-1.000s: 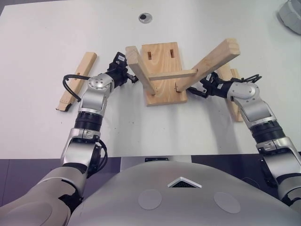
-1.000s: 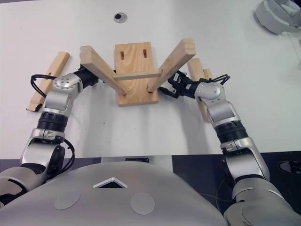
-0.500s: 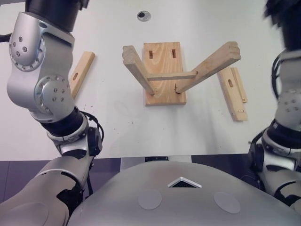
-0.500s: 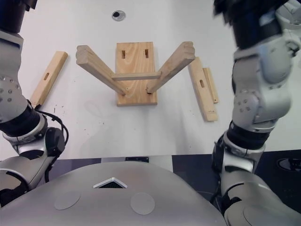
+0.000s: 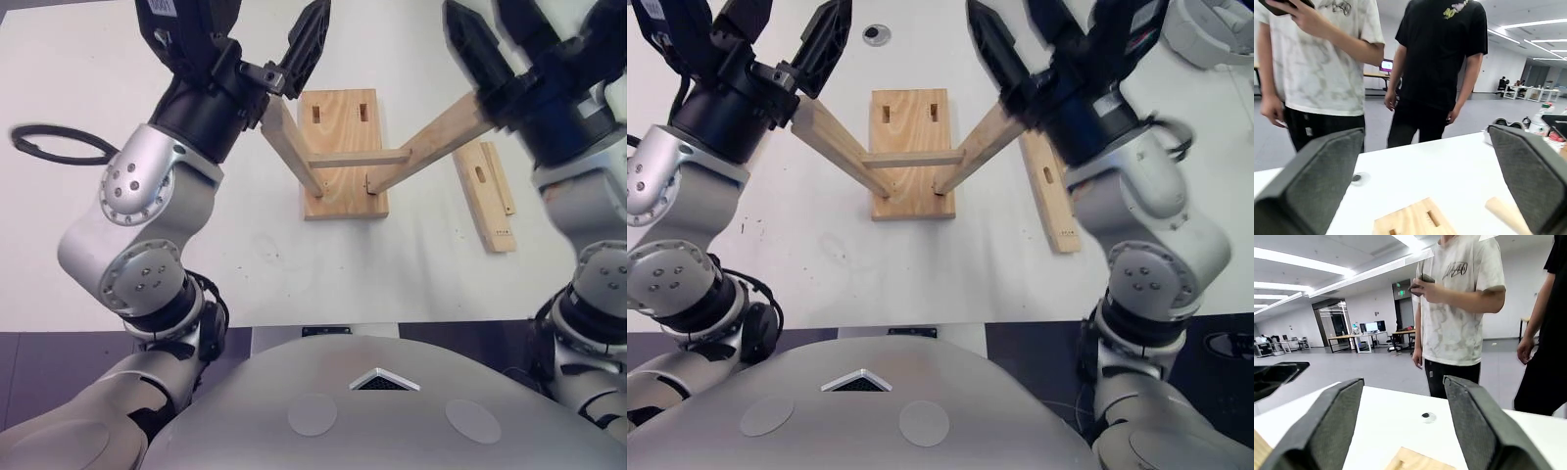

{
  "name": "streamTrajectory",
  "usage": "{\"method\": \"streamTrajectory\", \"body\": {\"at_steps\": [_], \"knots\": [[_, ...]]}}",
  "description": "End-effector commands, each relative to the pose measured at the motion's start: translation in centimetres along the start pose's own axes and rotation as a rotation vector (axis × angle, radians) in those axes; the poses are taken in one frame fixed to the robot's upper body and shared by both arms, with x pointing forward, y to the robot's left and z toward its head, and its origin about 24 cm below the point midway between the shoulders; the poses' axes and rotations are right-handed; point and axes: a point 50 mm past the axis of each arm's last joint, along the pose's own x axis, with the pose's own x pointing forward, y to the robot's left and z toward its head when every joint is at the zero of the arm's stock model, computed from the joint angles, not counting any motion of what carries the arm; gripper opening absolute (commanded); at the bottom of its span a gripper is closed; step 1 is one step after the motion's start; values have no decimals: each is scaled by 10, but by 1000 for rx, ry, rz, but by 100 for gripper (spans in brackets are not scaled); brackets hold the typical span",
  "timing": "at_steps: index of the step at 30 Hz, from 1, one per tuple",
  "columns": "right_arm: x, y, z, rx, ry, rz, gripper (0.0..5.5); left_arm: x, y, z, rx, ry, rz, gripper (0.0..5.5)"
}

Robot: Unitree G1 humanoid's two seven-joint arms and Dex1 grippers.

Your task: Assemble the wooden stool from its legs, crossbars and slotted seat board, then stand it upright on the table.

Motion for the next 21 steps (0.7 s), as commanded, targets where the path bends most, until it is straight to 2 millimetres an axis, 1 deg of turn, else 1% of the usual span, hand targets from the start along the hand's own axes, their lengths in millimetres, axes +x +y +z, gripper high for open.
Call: {"method": "streamTrajectory", "body": {"at_steps": [1, 3, 5, 7, 9, 10, 11, 12, 13, 14, 15, 16, 17, 19, 21], "knots": [[-7, -1, -36, 39, 193, -18, 305, -2, 1, -40, 15, 208, -23, 465], [1, -3, -14, 48, 63, -19, 305, 4, 0, -16, 14, 77, -42, 465], [8, -4, 12, 91, -93, -14, 305, 9, 2, 17, -42, -100, -47, 465], [11, -6, 36, 145, -227, -21, 305, 9, 7, 45, -108, -253, -44, 465], [9, -14, 55, 180, -328, -56, 305, 3, 18, 63, -140, -337, -22, 465], [5, -24, 62, 191, -366, -105, 305, -3, 30, 66, -144, -350, 19, 465], [0, -34, 63, 184, -374, -168, 305, -10, 44, 62, -131, -323, 87, 465], [-7, -45, 58, 150, -341, -241, 305, -18, 57, 51, -100, -261, 175, 465], [-13, -53, 49, 104, -279, -305, 305, -26, 68, 38, -49, -176, 254, 465], [-22, -59, 30, 38, -168, -370, 305, -34, 78, 19, 5, -51, 355, 465], [-32, -61, 7, -68, -10, -426, 305, -43, 78, 1, 4, 39, 416, 465], [-42, -56, -10, -117, 99, -446, 305, -49, 73, -12, -6, 99, 452, 465], [-49, -49, -21, -155, 165, -455, 305, -53, 65, -19, 4, 136, 458, 465], [-50, -37, -27, -184, 177, -449, 305, -55, 51, -26, 27, 158, 481, 465], [-48, -30, -26, -196, 156, -435, 305, -50, 40, -26, 18, 140, 475, 465]]}}
